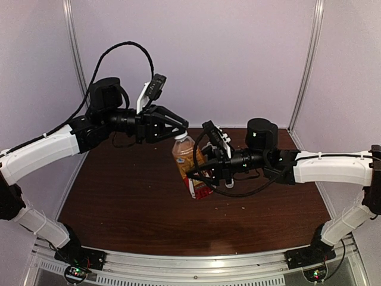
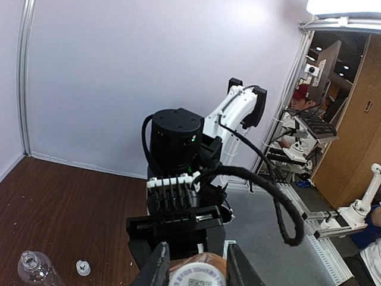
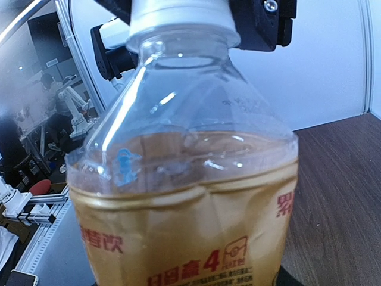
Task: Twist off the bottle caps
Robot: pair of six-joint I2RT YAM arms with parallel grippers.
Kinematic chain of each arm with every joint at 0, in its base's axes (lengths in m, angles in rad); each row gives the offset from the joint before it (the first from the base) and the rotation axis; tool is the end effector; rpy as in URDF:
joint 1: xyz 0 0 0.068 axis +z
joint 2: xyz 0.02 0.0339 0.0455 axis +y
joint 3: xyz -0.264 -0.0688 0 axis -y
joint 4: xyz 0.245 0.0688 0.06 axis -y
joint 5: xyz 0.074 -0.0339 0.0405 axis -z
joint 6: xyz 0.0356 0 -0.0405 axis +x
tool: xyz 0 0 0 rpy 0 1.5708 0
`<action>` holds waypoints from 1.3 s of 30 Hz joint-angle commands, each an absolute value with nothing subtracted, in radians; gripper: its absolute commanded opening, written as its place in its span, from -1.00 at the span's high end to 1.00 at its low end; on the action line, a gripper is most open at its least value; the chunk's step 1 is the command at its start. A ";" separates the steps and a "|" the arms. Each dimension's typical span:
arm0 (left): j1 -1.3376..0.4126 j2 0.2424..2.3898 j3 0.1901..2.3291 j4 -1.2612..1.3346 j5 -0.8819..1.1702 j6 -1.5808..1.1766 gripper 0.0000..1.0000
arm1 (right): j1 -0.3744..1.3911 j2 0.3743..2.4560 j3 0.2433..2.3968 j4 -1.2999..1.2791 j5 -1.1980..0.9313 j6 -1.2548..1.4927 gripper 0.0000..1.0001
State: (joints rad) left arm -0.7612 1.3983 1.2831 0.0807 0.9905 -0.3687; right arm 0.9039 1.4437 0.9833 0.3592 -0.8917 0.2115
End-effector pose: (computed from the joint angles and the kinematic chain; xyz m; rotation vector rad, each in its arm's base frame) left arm 0.2100 -0.2412 0.4018 1.1679 1.4525 -1.6085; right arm 0.1815 0.2753 0.3105 -1.2966 1.3811 1.5369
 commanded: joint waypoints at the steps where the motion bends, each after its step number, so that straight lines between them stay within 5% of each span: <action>1: -0.772 1.402 1.302 0.036 0.923 -0.362 1.00 | 0.911 1.396 0.971 0.355 -0.771 0.186 0.06; 11: -0.838 1.401 1.379 -0.203 0.354 -0.488 1.00 | 0.911 1.371 0.980 0.273 -0.462 0.124 0.07; 19: -0.853 1.410 1.393 -0.211 0.239 -0.482 0.99 | 0.911 1.375 0.978 0.264 -0.432 0.117 0.08; 29: -0.847 1.368 1.445 -0.198 0.423 -0.284 -0.12 | 0.909 1.350 0.988 0.245 -0.622 0.071 0.07; 39: -0.814 1.331 1.436 -0.184 0.652 -0.188 -0.68 | 0.907 1.346 1.014 0.234 -0.829 0.075 0.07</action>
State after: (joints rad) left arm -0.8314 1.3495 1.4139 -0.2119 0.5026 -0.2539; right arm 0.9112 1.3708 0.9741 0.2260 -0.7025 0.0772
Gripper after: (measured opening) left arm 0.820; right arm 0.512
